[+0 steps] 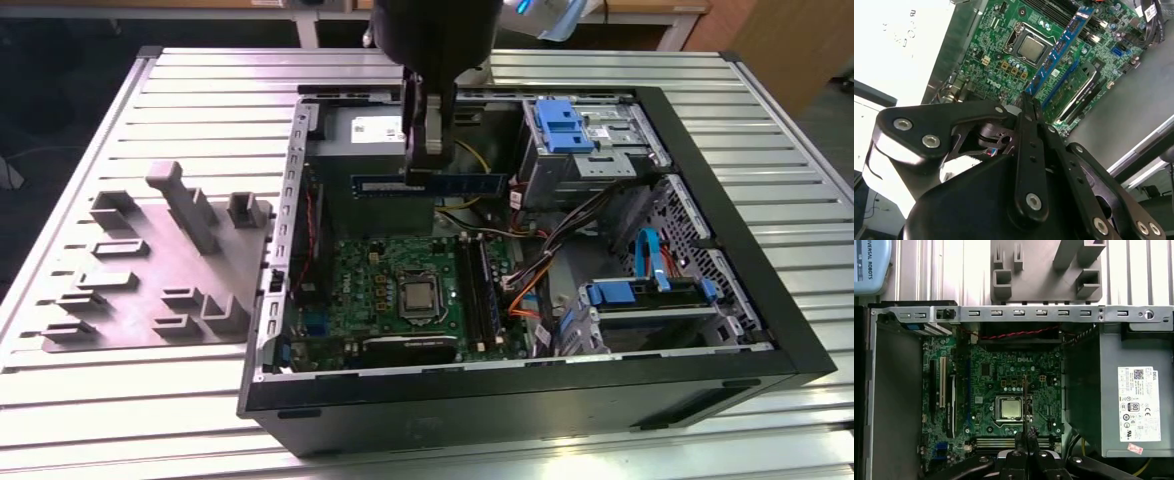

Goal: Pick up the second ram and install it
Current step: 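Pick up the second ram and move it above second insertion slot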

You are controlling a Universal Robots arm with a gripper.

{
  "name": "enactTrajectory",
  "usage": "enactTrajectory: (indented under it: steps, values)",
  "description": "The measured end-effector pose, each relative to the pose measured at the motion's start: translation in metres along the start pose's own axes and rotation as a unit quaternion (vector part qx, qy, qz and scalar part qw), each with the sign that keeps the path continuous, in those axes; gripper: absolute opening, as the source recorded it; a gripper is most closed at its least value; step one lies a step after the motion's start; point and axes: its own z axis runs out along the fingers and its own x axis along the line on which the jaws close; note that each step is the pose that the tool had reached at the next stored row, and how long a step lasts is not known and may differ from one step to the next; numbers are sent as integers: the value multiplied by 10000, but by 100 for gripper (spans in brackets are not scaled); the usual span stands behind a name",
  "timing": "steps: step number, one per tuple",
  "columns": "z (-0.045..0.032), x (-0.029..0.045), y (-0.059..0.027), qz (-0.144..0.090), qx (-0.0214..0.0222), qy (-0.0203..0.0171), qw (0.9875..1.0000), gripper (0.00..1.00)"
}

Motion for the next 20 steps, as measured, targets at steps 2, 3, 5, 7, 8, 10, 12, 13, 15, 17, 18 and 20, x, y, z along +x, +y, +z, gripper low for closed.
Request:
enactTrajectory:
  steps: [2, 3, 5, 7, 8, 10, 12, 13, 15, 17, 18, 20]
  values:
    - [36, 3, -2, 0, 0, 0, 10000, 12]
    - [54, 5, -3, 0, 0, 0, 10000, 12]
    - [89, 9, -5, 0, 0, 0, 10000, 12]
    - [126, 12, -8, 0, 0, 1, 10000, 12]
    - [144, 13, -9, 0, 0, 0, 10000, 12]
    - [180, 17, -11, 0, 0, 0, 10000, 12]
    - [216, 23, -14, 0, 0, 0, 10000, 12]
    - [235, 26, -15, 0, 0, 0, 10000, 12]
    - [271, 33, -17, 0, 0, 0, 10000, 12]
    - [307, 42, -20, 0, 0, -1, 10000, 12]
    - [326, 46, -21, 0, 0, -1, 10000, 12]
    - [362, 57, -23, 0, 0, 0, 10000, 12]
